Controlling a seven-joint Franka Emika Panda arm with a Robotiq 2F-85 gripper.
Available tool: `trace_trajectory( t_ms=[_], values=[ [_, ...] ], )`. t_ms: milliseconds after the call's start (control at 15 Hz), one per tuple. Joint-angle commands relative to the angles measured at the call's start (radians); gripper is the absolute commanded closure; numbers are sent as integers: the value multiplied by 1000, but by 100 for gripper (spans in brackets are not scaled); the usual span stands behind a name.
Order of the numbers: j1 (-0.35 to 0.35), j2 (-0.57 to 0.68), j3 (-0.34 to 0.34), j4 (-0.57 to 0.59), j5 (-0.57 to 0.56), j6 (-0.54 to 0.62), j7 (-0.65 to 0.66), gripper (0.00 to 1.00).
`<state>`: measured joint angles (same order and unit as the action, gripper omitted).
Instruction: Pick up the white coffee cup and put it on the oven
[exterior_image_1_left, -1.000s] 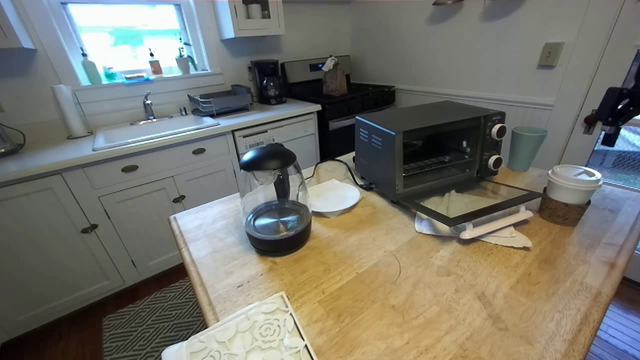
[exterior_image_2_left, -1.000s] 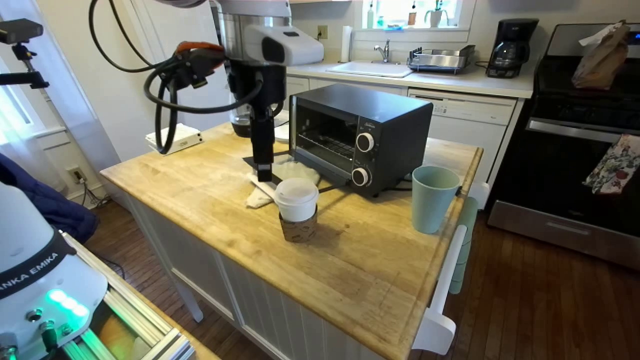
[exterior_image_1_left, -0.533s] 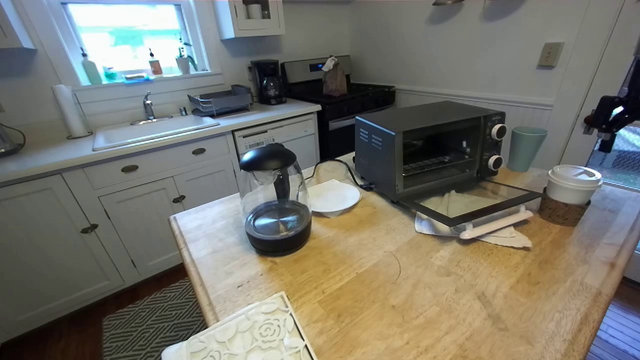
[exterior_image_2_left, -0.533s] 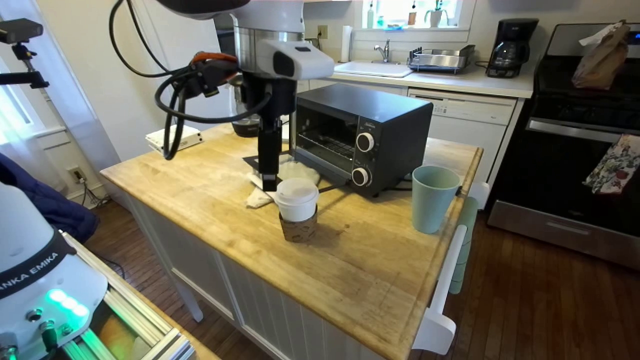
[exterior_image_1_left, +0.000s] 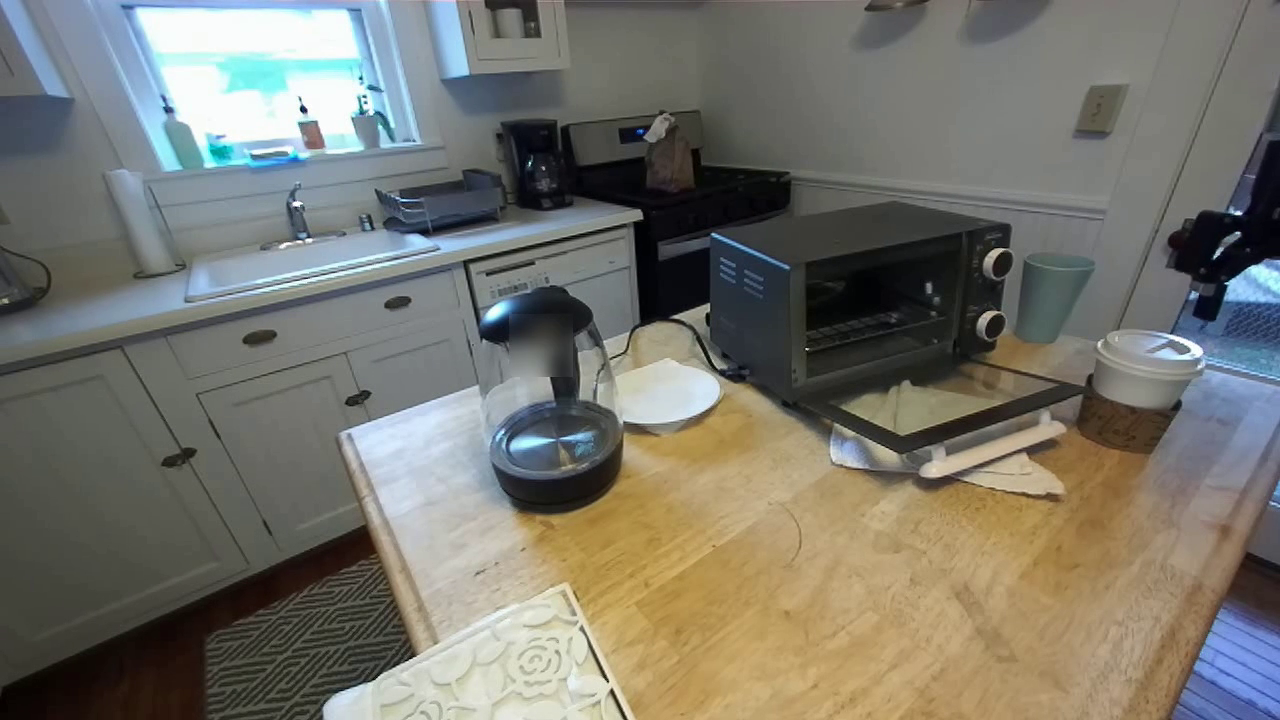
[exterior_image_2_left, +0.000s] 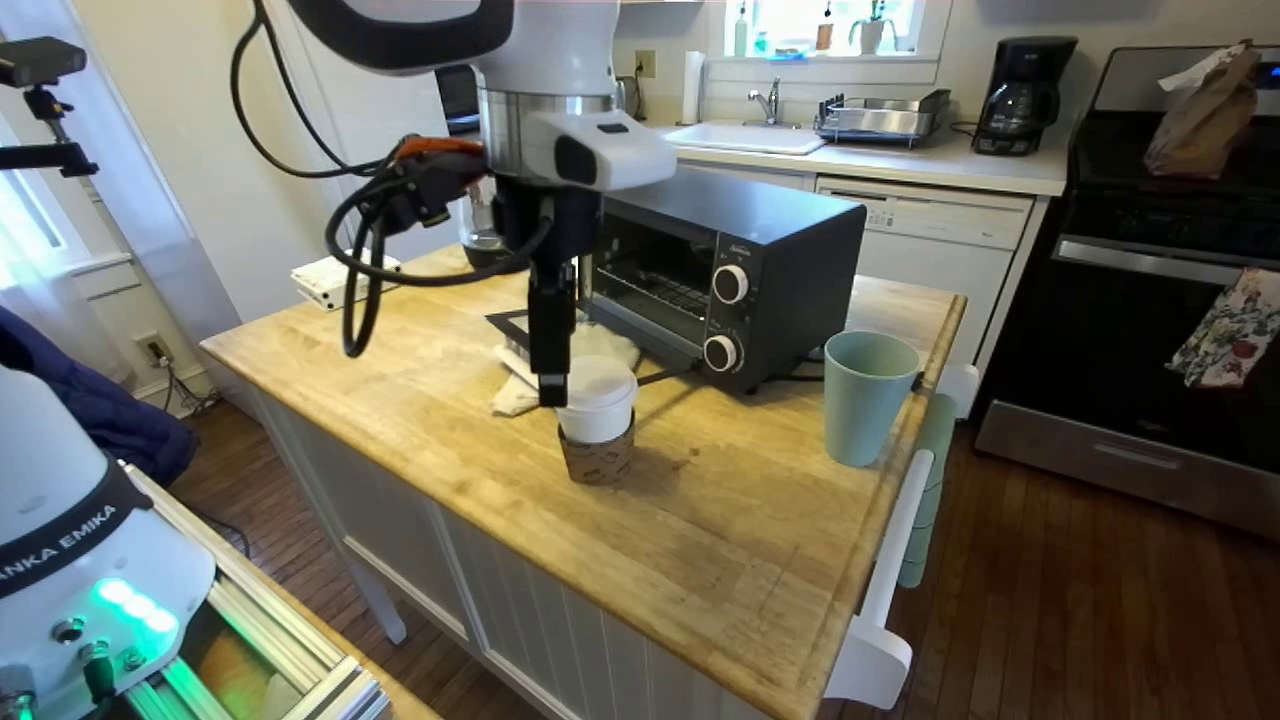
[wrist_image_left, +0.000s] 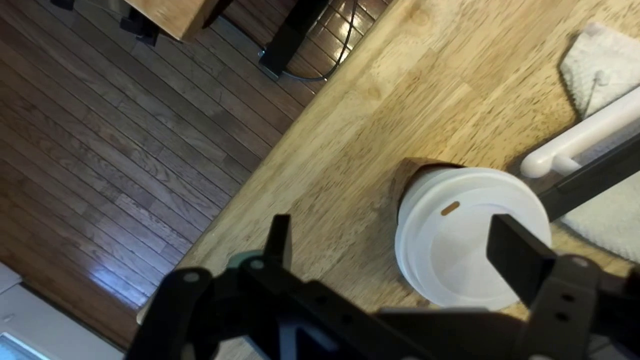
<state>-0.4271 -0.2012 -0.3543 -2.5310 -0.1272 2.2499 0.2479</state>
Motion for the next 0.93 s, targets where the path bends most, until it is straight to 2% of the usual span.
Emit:
trace_trajectory(
  t_ms=[0, 400, 600, 667, 800, 867],
  values=[
    [-26, 14, 1, -53, -54, 137, 50, 0],
    [-49, 15, 21, -136, -108, 360, 144, 0],
    [-56, 23, 28, -159, -105, 434, 179, 7],
    [-44, 10, 23, -170, -58, 434, 168, 8],
    [-1, -58, 3, -191, 98, 353, 101, 1],
    [-36, 15, 22, -158, 7, 395, 132, 4]
  ],
)
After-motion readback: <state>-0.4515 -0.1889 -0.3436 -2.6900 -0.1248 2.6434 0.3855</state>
